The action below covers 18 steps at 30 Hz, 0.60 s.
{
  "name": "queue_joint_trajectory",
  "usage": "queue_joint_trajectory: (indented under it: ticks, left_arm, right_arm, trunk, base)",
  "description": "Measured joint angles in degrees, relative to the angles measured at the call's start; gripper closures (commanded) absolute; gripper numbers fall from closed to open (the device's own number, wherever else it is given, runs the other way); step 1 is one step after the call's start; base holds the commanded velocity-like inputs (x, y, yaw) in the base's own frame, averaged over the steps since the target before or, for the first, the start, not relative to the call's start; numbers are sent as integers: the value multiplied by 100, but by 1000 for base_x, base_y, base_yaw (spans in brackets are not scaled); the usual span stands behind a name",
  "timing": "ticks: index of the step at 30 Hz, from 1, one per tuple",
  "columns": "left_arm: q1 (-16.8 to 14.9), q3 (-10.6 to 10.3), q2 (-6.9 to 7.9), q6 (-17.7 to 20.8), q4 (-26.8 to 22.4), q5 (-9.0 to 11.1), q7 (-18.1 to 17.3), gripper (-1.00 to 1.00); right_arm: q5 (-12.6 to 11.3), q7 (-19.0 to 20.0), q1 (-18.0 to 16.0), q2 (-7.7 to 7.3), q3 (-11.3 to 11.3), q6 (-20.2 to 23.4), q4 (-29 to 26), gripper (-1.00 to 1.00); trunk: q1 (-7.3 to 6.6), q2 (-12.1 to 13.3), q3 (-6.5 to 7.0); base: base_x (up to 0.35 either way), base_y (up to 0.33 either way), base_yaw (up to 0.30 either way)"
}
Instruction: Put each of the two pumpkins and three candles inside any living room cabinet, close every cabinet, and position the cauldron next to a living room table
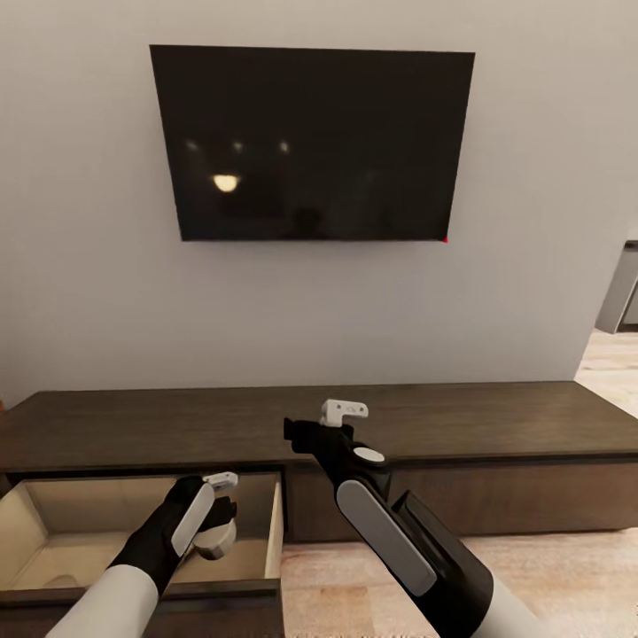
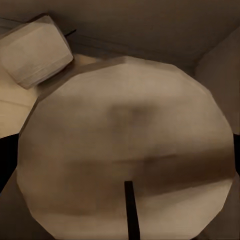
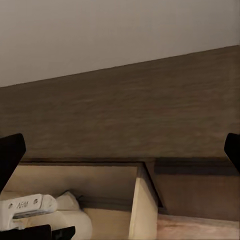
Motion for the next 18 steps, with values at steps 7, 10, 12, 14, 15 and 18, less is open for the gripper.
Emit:
queue_joint_trajectory:
  ticks: [7,10,12,14,15,18]
  left_arm:
    - [0,-4,-15,-17,1,-7,2,100]
    - [-1,-4,-14,-75,-1,-8,2,100]
    - [-1,-4,-17,-98,-8,-5,0,100]
    - [-1,-4,-22,-108,-21,-4,-6,100]
    - [-1,-4,-25,-111,-29,-4,-7,100]
    - [-1,-10,-28,-112,-20,-4,-9,100]
  right_arm:
    - [-8,0,0,13,0,-20,16,-100]
    - [-9,0,0,28,0,-21,25,-100]
    - [-9,0,0,38,0,-21,31,-100]
    - [-9,0,0,46,0,-21,36,-100]
    - [-9,0,0,48,0,-21,37,-100]
    - [-9,0,0,52,1,-21,38,-100]
  trunk:
    - [18,-9,-155]
    - [20,-12,-178]
    - [20,-12,-178]
    - [20,-12,-178]
    - [20,-12,-178]
    - [18,-12,-178]
  base:
    - [0,0,0]
    - [0,0,0]
    - [0,0,0]
    - [0,0,0]
    - [46,0,0]
    - [195,0,0]
